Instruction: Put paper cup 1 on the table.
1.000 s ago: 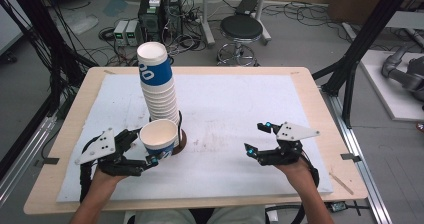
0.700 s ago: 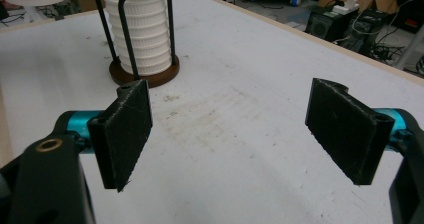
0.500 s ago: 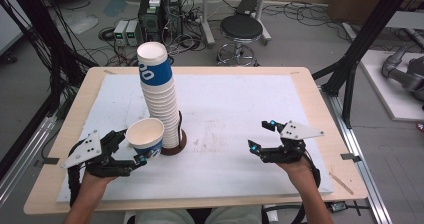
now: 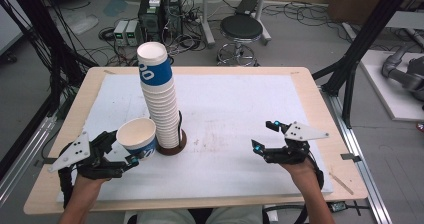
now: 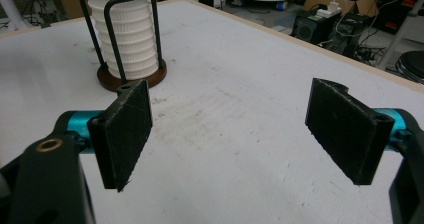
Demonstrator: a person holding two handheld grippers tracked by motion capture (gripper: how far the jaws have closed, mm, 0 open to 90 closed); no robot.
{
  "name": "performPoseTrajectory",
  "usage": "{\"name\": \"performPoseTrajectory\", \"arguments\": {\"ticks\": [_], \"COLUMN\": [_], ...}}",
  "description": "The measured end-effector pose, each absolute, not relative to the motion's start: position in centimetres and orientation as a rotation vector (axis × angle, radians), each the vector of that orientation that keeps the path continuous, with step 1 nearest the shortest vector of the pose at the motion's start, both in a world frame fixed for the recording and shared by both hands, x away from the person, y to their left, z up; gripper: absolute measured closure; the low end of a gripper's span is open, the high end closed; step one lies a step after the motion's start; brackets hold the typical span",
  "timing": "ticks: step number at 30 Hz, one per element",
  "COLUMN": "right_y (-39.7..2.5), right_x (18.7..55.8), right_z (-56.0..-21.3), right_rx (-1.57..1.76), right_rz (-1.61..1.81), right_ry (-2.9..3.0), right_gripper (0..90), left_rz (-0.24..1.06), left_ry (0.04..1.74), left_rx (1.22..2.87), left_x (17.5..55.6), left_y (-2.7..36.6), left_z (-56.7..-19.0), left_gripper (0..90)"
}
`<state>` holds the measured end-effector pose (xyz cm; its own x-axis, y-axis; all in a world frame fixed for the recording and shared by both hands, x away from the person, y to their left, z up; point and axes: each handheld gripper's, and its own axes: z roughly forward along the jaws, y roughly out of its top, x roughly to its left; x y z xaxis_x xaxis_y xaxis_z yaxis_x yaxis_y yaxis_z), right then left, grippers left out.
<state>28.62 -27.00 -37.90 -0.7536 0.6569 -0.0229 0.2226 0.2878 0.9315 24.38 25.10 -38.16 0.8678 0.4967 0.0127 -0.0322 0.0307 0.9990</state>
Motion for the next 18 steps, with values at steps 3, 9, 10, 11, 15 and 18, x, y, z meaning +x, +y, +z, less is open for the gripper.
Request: {"name": "performPoseTrajectory", "arguments": {"ticks": [3,9,10,11,15,18], "right_y": [-27.2,-27.5,-27.6,-27.6,-27.8,-27.9], "right_x": [28.6,28.6,28.6,28.5,28.4,28.4], "right_z": [-37.9,-37.9,-37.9,-37.9,-38.0,-38.0], "right_rx": [0.801,0.803,0.805,0.801,0.806,0.812], "right_rz": [1.463,1.46,1.461,1.461,1.462,1.46], "right_ry": [2.15,2.143,2.141,2.142,2.139,2.137], "right_gripper": [19.4,19.4,19.4,19.4,19.4,19.5], "left_rz": [0.432,0.493,0.495,0.503,0.542,0.559], "left_ry": [0.413,0.455,0.469,0.484,0.525,0.55], "left_rx": [1.452,1.415,1.408,1.399,1.39,1.379], "left_x": [24.5,25.0,25.1,25.2,25.7,26.3], "left_y": [26.1,27.9,28.2,28.4,29.4,29.9], "left_z": [-38.5,-39.1,-39.2,-39.4,-39.7,-39.9], "left_gripper": [29.7,29.6,29.6,29.6,29.5,29.5]}}
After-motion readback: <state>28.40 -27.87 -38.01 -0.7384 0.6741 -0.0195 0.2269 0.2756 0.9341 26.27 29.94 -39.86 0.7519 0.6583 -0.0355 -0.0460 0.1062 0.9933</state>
